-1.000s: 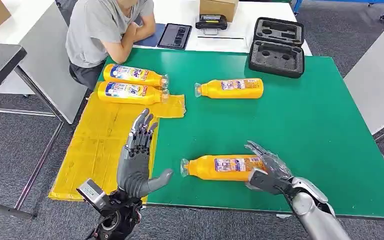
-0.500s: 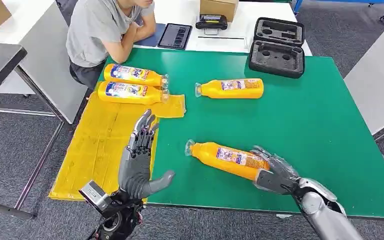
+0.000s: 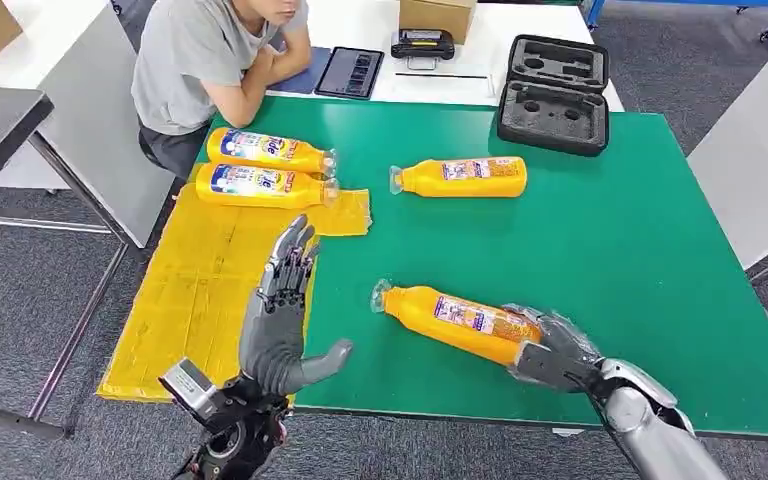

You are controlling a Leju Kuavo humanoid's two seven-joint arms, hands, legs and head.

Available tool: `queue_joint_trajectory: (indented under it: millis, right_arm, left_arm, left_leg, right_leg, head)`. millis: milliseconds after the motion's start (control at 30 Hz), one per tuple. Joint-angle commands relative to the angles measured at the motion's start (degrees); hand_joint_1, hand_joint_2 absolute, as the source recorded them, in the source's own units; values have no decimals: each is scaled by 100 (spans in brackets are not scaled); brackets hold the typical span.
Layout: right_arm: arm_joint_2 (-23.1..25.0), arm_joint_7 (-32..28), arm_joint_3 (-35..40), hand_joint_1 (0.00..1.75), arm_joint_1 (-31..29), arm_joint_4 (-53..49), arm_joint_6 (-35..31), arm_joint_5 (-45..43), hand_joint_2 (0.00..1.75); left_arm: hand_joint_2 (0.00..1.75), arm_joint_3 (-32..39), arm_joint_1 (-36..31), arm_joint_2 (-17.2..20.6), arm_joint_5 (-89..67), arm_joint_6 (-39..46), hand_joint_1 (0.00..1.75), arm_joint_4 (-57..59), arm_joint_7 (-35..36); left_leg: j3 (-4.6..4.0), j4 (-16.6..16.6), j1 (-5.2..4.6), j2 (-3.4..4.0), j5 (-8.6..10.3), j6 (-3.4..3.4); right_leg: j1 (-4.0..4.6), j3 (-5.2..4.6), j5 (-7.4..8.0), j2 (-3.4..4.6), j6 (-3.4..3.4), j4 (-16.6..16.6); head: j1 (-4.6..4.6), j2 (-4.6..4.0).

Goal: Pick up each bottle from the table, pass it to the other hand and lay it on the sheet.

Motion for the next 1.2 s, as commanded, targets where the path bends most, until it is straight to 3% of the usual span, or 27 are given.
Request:
queue_joint_trajectory:
  millis: [33, 233, 367, 600, 800, 967, 1100, 1167, 1200]
  right_arm:
    - [128, -38, -52, 175, 2, 23, -17, -36, 175]
    - [445, -615, -347, 175, 137, -255, -88, -546, 175]
    - [696, -851, -689, 175, 239, -555, -236, -902, 175]
    - [823, -874, -889, 175, 315, -679, -255, -1123, 175]
    - [1022, -967, -1109, 175, 638, -790, -314, -1203, 175]
    - [1125, -1047, -1204, 175, 674, -801, -346, -1335, 175]
    - [1430, -1131, -1312, 175, 909, -1068, -423, -1458, 175]
    - [1483, -1141, -1270, 175, 1010, -1264, -425, -1448, 175]
    - [1453, -1128, -1166, 175, 1062, -1419, -547, -1242, 175]
  left_arm:
    - [175, -137, -229, 125, -1, -14, 0, 346, 17]
    - [175, -148, -261, 115, 6, -6, 0, 369, 17]
    - [175, -216, -281, 112, -96, 560, 0, 202, 17]
    - [175, -252, -288, 118, -101, 957, 0, 76, 17]
    - [175, -1174, -735, 501, -631, 2444, 0, 603, 17]
    - [175, -1107, -692, 508, -392, 2456, 0, 452, 17]
    - [175, -545, -420, 301, 20, 1999, 0, 114, 17]
    - [175, -560, -426, 282, -177, 2112, 0, 201, 17]
    - [175, -897, -593, 416, -420, 2550, 0, 355, 17]
  left_leg:
    - [37, -5, 8, 5, -13, -13]
    - [29, -5, 8, 6, -10, -12]
    - [21, -5, 6, 8, -8, -11]
    - [29, -3, 7, 5, -11, -11]
    - [34, -9, 8, -10, -9, -13]
    - [25, -8, 6, 3, -8, -11]
    - [47, -6, 13, 10, -20, -19]
    - [24, -4, 9, 9, -12, -13]
    - [43, -5, 12, 9, -20, -18]
  right_leg:
    - [8, 37, -10, 5, -14, -8]
    - [8, 28, -7, 6, -13, -7]
    - [7, 19, -5, 10, -12, -5]
    - [8, 29, -9, 5, -13, -5]
    - [8, 38, -12, -9, -15, -9]
    - [7, 25, -6, 4, -13, -8]
    - [14, 46, -15, 11, -20, -8]
    - [9, 23, -8, 10, -13, -4]
    - [13, 42, -16, 10, -19, -6]
  head:
    - [-2, 0]
    - [0, 0]
    - [-2, 0]
    - [-2, 0]
    - [0, 0]
    - [-2, 0]
    - [-2, 0]
    - [-2, 0]
    - [-2, 0]
